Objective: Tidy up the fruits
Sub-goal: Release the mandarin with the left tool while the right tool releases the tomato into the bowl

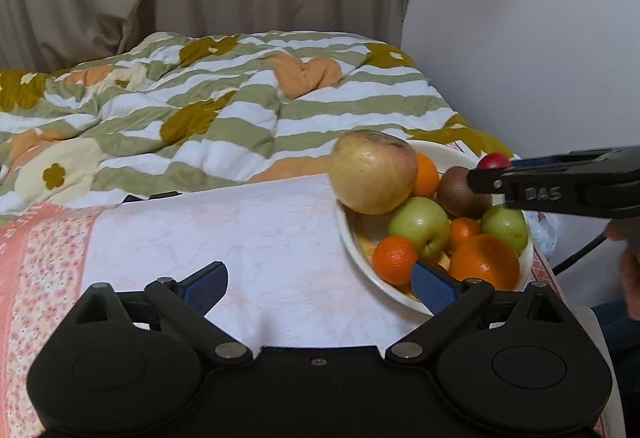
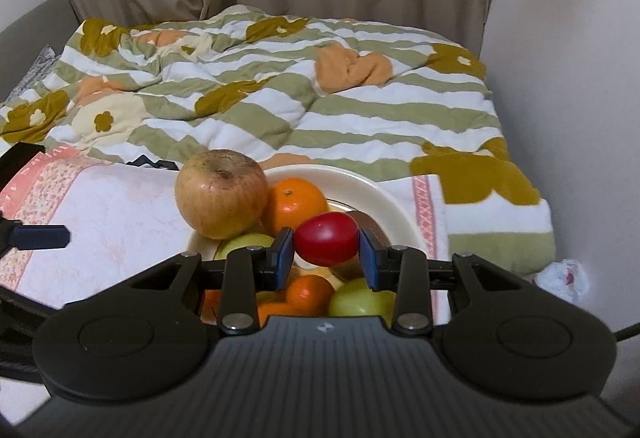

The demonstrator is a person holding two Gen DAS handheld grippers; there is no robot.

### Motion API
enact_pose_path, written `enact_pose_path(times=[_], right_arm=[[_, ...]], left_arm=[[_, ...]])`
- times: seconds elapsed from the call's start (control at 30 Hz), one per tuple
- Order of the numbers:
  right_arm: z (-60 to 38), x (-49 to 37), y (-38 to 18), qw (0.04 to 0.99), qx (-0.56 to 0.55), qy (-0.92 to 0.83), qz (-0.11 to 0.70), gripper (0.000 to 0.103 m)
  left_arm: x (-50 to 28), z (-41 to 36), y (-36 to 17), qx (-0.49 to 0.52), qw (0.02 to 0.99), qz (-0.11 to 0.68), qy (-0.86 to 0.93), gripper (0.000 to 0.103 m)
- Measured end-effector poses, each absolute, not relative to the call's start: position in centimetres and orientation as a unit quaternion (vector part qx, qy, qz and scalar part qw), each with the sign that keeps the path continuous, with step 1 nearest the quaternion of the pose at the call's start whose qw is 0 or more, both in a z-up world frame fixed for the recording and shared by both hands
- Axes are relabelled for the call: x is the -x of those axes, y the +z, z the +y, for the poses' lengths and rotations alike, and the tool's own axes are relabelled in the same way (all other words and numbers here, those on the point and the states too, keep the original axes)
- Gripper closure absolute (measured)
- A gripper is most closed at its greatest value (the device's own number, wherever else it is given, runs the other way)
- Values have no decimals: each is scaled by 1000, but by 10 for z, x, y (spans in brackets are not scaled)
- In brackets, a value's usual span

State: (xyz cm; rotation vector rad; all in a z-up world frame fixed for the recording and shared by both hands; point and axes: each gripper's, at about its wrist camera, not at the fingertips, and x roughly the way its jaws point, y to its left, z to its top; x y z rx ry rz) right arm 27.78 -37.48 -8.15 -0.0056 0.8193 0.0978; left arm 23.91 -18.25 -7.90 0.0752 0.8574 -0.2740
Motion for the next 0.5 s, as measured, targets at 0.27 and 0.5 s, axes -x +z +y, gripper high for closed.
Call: enact_pose_path(times=[0.27,0.5], right_arm=[[-368,-291,-102,910,-18,48,412,52],[-362,-281,-97,923,-3,35,383,0]], left_arm=[[-236,-167,-79,-17,903,414,-111,3],[-228,-162,-82,-15,904,413,-108,3]])
